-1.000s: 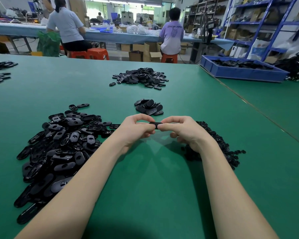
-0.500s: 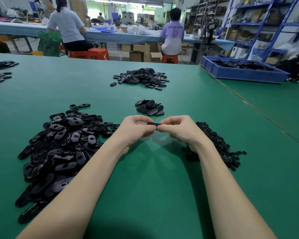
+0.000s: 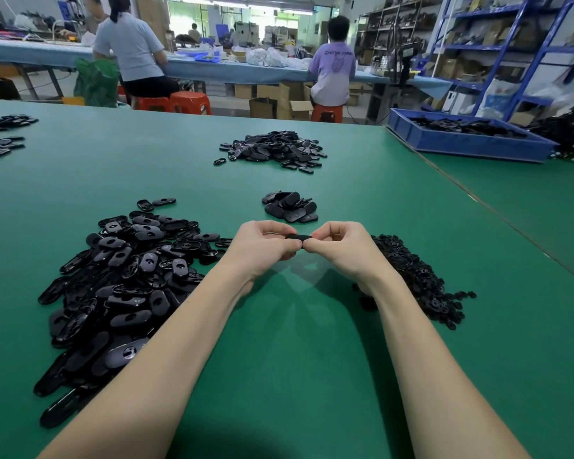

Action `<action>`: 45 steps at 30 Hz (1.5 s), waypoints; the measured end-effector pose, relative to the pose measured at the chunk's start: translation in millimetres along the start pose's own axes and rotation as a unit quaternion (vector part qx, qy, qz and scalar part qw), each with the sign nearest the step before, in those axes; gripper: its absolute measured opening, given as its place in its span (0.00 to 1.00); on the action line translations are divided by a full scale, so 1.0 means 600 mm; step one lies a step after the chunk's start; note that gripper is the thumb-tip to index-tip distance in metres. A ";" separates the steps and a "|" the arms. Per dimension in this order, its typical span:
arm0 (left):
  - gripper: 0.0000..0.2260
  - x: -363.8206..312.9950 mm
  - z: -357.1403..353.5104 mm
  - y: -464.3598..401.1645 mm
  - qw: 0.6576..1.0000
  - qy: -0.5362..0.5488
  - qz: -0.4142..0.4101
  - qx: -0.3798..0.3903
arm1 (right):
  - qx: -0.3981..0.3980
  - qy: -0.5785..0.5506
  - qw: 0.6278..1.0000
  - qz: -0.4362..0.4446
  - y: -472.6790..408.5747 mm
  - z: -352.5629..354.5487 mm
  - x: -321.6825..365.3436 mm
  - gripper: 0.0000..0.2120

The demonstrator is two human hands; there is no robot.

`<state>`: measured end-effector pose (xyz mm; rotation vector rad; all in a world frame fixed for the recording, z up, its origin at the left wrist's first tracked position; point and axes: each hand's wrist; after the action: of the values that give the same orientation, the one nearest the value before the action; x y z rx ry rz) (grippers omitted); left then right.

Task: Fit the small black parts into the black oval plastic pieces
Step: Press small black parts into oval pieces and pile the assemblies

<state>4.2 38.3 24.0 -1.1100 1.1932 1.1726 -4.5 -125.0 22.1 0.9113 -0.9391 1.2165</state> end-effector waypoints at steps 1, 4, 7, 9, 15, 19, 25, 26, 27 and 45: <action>0.06 0.002 -0.001 0.000 1.000 -0.005 0.000 -0.005 | -0.003 0.003 1.000 0.001 0.001 -0.002 -0.001 0.08; 0.06 0.007 0.000 0.001 1.000 -0.020 -0.009 -0.008 | -0.004 0.010 1.000 0.001 0.003 -0.006 0.000 0.09; 0.06 0.006 0.011 -0.002 0.997 -0.060 -0.053 0.021 | 0.018 -0.041 0.999 -0.015 0.004 0.002 0.002 0.07; 0.07 0.003 0.018 -0.004 0.989 -0.111 -0.094 0.037 | 0.013 -0.076 0.997 -0.032 0.006 0.007 0.003 0.05; 0.05 0.009 0.022 -0.005 0.936 -0.283 -0.210 0.005 | 0.009 -0.073 0.996 -0.054 0.006 0.007 -0.002 0.04; 0.05 0.012 0.021 -0.025 0.924 -0.308 -0.219 -0.051 | 0.001 -0.052 0.996 -0.071 0.003 -0.003 -0.005 0.06; 0.06 -0.011 -0.019 -0.118 0.910 -0.347 -0.200 -0.112 | -0.039 -0.013 0.995 -0.092 -0.008 -0.017 -0.010 0.08; 0.06 -0.019 -0.027 -0.136 0.905 -0.357 -0.199 -0.118 | -0.041 -0.003 0.995 -0.093 -0.008 -0.018 -0.010 0.08; 0.06 -0.024 -0.035 -0.153 0.899 -0.370 -0.199 -0.124 | -0.042 0.005 0.995 -0.094 -0.008 -0.019 -0.011 0.08; 0.12 -0.005 -0.068 -0.126 0.899 -0.378 -0.210 -0.069 | -0.100 0.177 0.974 -0.104 -0.014 -0.032 -0.013 0.11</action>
<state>76.5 -8.8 24.8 -0.8235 0.2533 1.1854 4.8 -110.7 7.8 0.5910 -0.6473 1.0390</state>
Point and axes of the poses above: each hand's wrist, its own y-axis away from the middle knuckle, its own z-axis out of the back of the hand, x = y × z, and after that the axes turned 6 degrees about -z, right-handed
